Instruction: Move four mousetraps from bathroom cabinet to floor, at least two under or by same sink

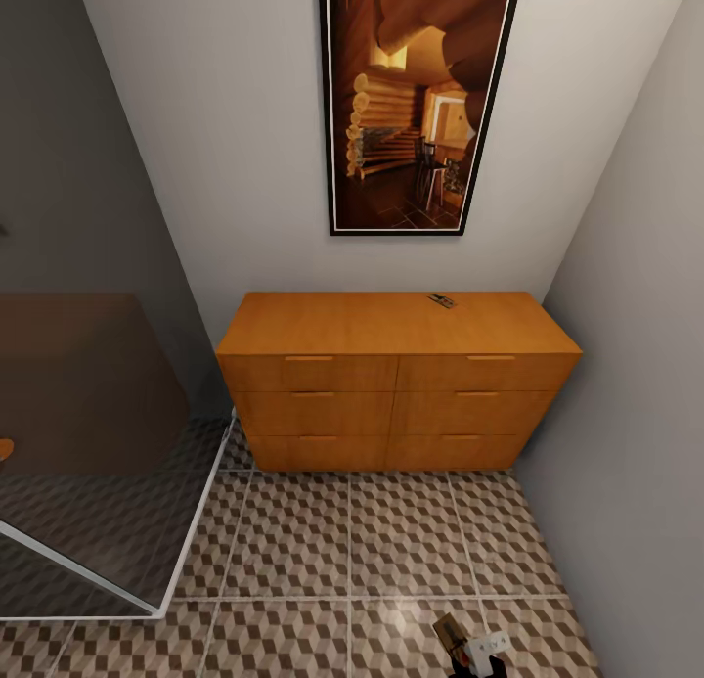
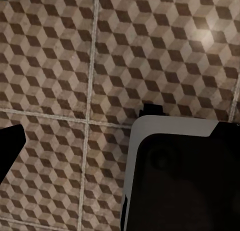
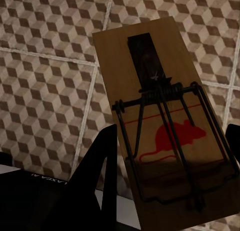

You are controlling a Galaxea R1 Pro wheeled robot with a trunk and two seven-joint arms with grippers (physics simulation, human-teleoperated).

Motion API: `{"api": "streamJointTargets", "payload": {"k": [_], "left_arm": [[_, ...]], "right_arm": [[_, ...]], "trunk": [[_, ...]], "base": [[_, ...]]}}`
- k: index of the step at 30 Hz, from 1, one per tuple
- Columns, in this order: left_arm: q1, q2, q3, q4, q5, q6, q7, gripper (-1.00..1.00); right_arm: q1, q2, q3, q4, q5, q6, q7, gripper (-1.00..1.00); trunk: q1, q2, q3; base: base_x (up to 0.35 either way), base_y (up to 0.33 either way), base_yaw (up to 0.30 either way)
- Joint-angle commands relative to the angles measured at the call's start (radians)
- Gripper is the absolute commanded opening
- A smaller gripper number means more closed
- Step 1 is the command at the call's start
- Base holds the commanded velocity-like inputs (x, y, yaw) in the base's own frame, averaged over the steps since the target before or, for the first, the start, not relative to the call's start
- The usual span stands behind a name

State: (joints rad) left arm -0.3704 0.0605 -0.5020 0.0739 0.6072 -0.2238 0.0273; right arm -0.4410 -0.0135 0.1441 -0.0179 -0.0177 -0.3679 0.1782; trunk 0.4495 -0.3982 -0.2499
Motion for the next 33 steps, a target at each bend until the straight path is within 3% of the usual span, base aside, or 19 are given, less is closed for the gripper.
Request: {"api": "streamJointTargets", "payload": {"k": [1, 11, 15, 17, 20, 22, 26, 33], "left_arm": [[-0.001, -0.001, -0.006, 0.003, 0.0, -0.005, 0.002, 1.0], [-0.001, -0.001, -0.006, 0.003, 0.0, -0.005, 0.002, 1.0], [-0.001, -0.001, -0.006, 0.003, 0.0, -0.007, 0.001, 1.0], [-0.001, -0.001, -0.006, 0.003, 0.001, -0.007, 0.001, 1.0], [-0.001, -0.002, -0.006, 0.003, 0.001, -0.007, 0.002, 1.0], [-0.001, -0.005, -0.006, 0.002, 0.001, -0.009, 0.002, 1.0], [-0.001, -0.005, -0.004, 0.0, 0.003, -0.012, 0.004, 1.0], [-0.002, -0.001, 0.002, -0.027, 0.005, -0.014, 0.006, 1.0]], "right_arm": [[-0.001, 0.0, 0.005, 0.001, -0.004, -0.003, 0.002, -1.0], [-0.001, 0.014, 0.004, 0.0, -0.003, -0.004, -0.005, -1.0], [-0.001, 0.027, 0.001, -0.003, -0.006, -0.01, -0.205, -1.0], [-0.001, 0.059, 0.001, -0.003, -0.007, -0.024, -0.356, -1.0], [-0.001, 0.087, 0.002, -0.002, -0.006, -0.049, -0.47, -1.0], [-0.001, 0.096, 0.003, 0.0, -0.007, -0.06, -0.503, -1.0], [0.002, 0.1, 0.003, 0.003, -0.007, -0.066, -0.494, -1.0], [0.026, 0.075, 0.002, 0.003, -0.007, -0.07, -0.259, -1.0]], "trunk": [[0.001, -0.002, -0.002], [0.001, -0.002, -0.002], [0.001, -0.002, -0.002], [0.001, -0.002, -0.002], [0.001, -0.002, -0.002], [0.001, -0.002, -0.002], [0.001, -0.002, -0.002], [0.001, -0.002, -0.002]], "base": [[0.0, 0.0, 0.0], [0.0, 0.0, 0.0], [0.0, 0.0, 0.0], [0.0, 0.0, 0.0], [0.0, 0.0, 0.0], [0.0, 0.0, 0.0], [0.0, 0.0, 0.0], [0.0, 0.0, 0.0]]}}
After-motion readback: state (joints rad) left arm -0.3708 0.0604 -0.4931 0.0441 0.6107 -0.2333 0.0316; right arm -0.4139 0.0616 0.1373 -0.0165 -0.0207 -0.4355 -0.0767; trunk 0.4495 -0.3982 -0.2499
